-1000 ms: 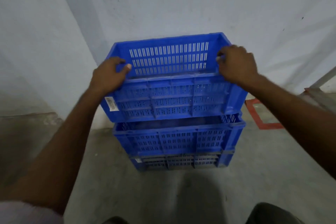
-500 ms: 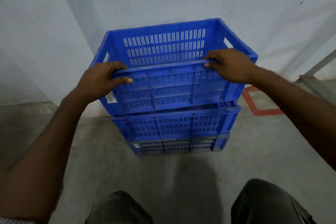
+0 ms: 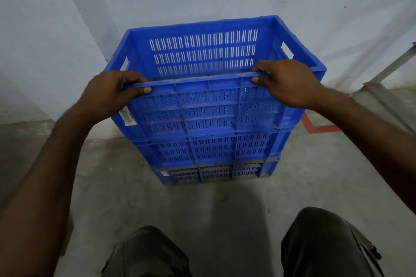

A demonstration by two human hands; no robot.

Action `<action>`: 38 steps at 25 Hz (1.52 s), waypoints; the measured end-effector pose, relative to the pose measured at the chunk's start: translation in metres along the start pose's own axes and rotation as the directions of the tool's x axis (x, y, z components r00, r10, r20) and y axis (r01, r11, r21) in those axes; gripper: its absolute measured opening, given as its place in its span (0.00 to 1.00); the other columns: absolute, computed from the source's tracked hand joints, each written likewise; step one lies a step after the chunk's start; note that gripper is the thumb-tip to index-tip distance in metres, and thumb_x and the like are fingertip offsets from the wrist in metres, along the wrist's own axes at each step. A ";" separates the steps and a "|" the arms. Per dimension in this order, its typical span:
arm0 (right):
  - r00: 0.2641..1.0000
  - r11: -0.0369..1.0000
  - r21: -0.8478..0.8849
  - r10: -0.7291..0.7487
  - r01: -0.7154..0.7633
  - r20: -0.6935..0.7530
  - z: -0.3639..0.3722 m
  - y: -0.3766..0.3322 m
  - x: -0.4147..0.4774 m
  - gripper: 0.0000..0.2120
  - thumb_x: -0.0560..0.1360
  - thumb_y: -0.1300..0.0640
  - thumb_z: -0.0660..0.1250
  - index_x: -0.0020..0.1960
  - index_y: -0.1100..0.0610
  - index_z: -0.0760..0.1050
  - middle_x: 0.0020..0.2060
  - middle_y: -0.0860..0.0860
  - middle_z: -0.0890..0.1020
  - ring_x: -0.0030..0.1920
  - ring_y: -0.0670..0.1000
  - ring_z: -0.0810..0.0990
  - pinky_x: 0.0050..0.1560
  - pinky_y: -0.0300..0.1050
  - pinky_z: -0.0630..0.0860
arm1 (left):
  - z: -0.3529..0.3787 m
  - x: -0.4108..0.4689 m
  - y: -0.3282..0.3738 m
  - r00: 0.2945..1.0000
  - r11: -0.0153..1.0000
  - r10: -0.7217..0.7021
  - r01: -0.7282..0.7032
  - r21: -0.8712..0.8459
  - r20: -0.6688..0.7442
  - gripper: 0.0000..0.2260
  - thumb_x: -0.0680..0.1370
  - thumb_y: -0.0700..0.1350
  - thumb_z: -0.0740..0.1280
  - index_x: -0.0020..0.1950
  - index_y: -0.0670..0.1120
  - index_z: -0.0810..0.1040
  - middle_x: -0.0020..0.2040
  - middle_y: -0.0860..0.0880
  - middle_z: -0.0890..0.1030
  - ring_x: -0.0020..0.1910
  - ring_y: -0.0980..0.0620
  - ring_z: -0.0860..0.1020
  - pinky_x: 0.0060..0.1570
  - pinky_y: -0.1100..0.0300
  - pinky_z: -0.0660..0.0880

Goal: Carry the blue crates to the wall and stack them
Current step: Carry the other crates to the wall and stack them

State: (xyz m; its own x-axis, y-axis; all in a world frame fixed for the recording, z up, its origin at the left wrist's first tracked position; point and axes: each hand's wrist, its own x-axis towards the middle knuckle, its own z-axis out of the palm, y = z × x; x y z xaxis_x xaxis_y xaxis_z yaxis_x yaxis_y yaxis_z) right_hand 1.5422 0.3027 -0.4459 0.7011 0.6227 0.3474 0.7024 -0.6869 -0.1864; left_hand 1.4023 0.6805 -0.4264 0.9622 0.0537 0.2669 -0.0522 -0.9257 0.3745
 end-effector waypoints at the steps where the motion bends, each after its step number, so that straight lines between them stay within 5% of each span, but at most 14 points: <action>1: 1.000 1.000 -0.026 -0.005 0.005 -0.010 0.000 0.000 0.000 0.10 0.84 0.48 0.60 0.53 0.53 0.76 0.38 0.52 0.79 0.36 0.54 0.75 0.35 0.47 0.64 | -0.001 0.000 0.001 1.000 1.000 -0.002 0.002 0.021 -0.007 0.03 0.79 0.58 0.66 0.45 0.66 0.75 0.47 0.56 0.81 0.39 0.55 0.77 0.37 0.63 0.70; 5: 0.999 0.996 -0.081 -0.033 0.033 0.012 0.000 -0.004 -0.003 0.16 0.84 0.41 0.56 0.48 0.51 0.73 0.34 0.49 0.76 0.35 0.53 0.75 0.33 0.45 0.64 | 0.000 0.000 0.005 0.997 0.997 -0.067 0.066 0.035 0.048 0.10 0.75 0.64 0.66 0.49 0.61 0.80 0.47 0.56 0.82 0.40 0.53 0.80 0.37 0.63 0.71; 8: 0.999 0.994 0.093 0.049 -0.049 0.003 -0.012 0.003 0.007 0.27 0.82 0.32 0.48 0.43 0.50 0.75 0.36 0.51 0.78 0.40 0.52 0.77 0.41 0.48 0.70 | -0.018 0.007 0.000 0.990 0.963 -0.134 0.122 -0.242 -0.034 0.22 0.74 0.70 0.65 0.53 0.54 0.84 0.52 0.56 0.85 0.50 0.54 0.83 0.49 0.55 0.77; 10: 0.973 0.973 0.012 0.229 -0.229 -0.019 -0.018 0.027 0.032 0.26 0.81 0.32 0.50 0.54 0.47 0.81 0.56 0.54 0.81 0.61 0.59 0.76 0.59 0.57 0.72 | -0.028 0.028 -0.021 0.966 0.974 -0.186 0.158 -0.161 -0.178 0.20 0.78 0.65 0.65 0.63 0.54 0.81 0.64 0.51 0.81 0.62 0.49 0.78 0.60 0.47 0.74; 12: 0.874 0.868 -0.186 0.479 -0.459 0.080 -0.015 0.049 0.051 0.21 0.79 0.39 0.59 0.68 0.44 0.76 0.76 0.54 0.66 0.74 0.64 0.64 0.71 0.63 0.63 | -0.026 0.052 -0.042 0.954 0.957 -0.290 0.289 -0.019 -0.070 0.26 0.80 0.54 0.69 0.76 0.51 0.69 0.75 0.44 0.70 0.72 0.41 0.70 0.68 0.41 0.69; 14: 0.794 0.810 -0.209 0.582 -0.547 0.177 -0.007 0.052 0.051 0.20 0.79 0.47 0.61 0.71 0.44 0.74 0.80 0.54 0.54 0.75 0.65 0.62 0.73 0.63 0.62 | -0.012 0.066 -0.057 0.932 0.932 -0.353 0.358 -0.059 0.088 0.33 0.80 0.43 0.69 0.81 0.46 0.58 0.78 0.40 0.65 0.75 0.37 0.66 0.72 0.41 0.65; 17: 0.812 0.830 -0.224 0.552 -0.511 0.191 -0.007 0.045 0.040 0.20 0.80 0.52 0.60 0.72 0.45 0.74 0.82 0.56 0.47 0.76 0.65 0.59 0.72 0.61 0.64 | 0.000 0.060 -0.068 0.895 0.900 -0.429 0.436 -0.033 0.124 0.35 0.82 0.36 0.63 0.84 0.49 0.48 0.79 0.39 0.63 0.74 0.35 0.67 0.72 0.43 0.64; 20: 0.829 0.844 -0.240 0.525 -0.479 0.191 -0.011 0.044 0.042 0.21 0.80 0.53 0.62 0.72 0.49 0.75 0.81 0.59 0.53 0.76 0.67 0.60 0.71 0.62 0.66 | -0.005 0.052 -0.062 0.909 0.913 -0.401 0.407 -0.038 0.114 0.34 0.83 0.39 0.61 0.84 0.55 0.46 0.76 0.37 0.67 0.69 0.31 0.72 0.66 0.40 0.69; 24: 0.859 0.868 -0.276 0.472 -0.413 0.198 -0.012 0.043 0.033 0.19 0.74 0.51 0.62 0.59 0.54 0.84 0.80 0.65 0.54 0.69 0.71 0.68 0.56 0.63 0.76 | -0.012 0.045 -0.039 0.854 0.850 -0.512 0.519 -0.092 0.090 0.32 0.84 0.41 0.60 0.83 0.59 0.48 0.71 0.35 0.74 0.61 0.29 0.77 0.60 0.41 0.73; 28: 0.837 0.857 -0.279 0.497 -0.433 0.228 -0.021 0.040 0.043 0.18 0.73 0.50 0.61 0.57 0.52 0.84 0.81 0.64 0.51 0.70 0.70 0.67 0.58 0.64 0.74 | -0.017 0.052 -0.040 0.837 0.829 -0.522 0.543 -0.133 0.162 0.32 0.84 0.42 0.59 0.83 0.57 0.46 0.57 0.30 0.80 0.47 0.29 0.80 0.47 0.41 0.75; 31: 0.807 0.832 -0.271 0.544 -0.484 0.230 -0.028 0.036 0.039 0.16 0.80 0.47 0.61 0.59 0.53 0.81 0.82 0.61 0.53 0.77 0.67 0.60 0.69 0.65 0.64 | -0.027 0.048 -0.028 0.806 0.823 -0.548 0.567 -0.029 0.225 0.33 0.84 0.48 0.61 0.84 0.53 0.45 0.63 0.29 0.74 0.53 0.27 0.78 0.52 0.37 0.76; 34: 0.760 0.800 -0.187 0.601 -0.571 0.249 -0.052 0.009 0.014 0.20 0.82 0.44 0.59 0.63 0.57 0.78 0.79 0.61 0.61 0.77 0.64 0.61 0.70 0.65 0.65 | -0.044 0.020 -0.010 0.732 0.749 -0.628 0.661 -0.051 0.262 0.34 0.79 0.57 0.60 0.82 0.47 0.56 0.68 0.33 0.73 0.62 0.30 0.76 0.60 0.38 0.75; 38: 0.714 0.757 0.045 0.591 -0.651 0.376 -0.115 -0.039 -0.031 0.20 0.80 0.50 0.65 0.70 0.56 0.73 0.75 0.59 0.69 0.72 0.63 0.69 0.66 0.61 0.72 | -0.090 -0.033 0.087 0.657 0.642 -0.723 0.753 -0.143 0.214 0.29 0.80 0.44 0.67 0.79 0.45 0.63 0.72 0.38 0.70 0.66 0.36 0.75 0.61 0.44 0.72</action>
State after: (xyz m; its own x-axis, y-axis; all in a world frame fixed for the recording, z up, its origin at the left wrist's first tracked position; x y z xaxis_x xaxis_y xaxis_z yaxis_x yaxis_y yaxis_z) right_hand 1.4789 0.2677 -0.3436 0.9618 0.1787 -0.2075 0.0807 -0.9090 -0.4088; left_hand 1.3414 0.6323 -0.3227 0.7274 0.6240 -0.2855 0.6528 -0.5008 0.5685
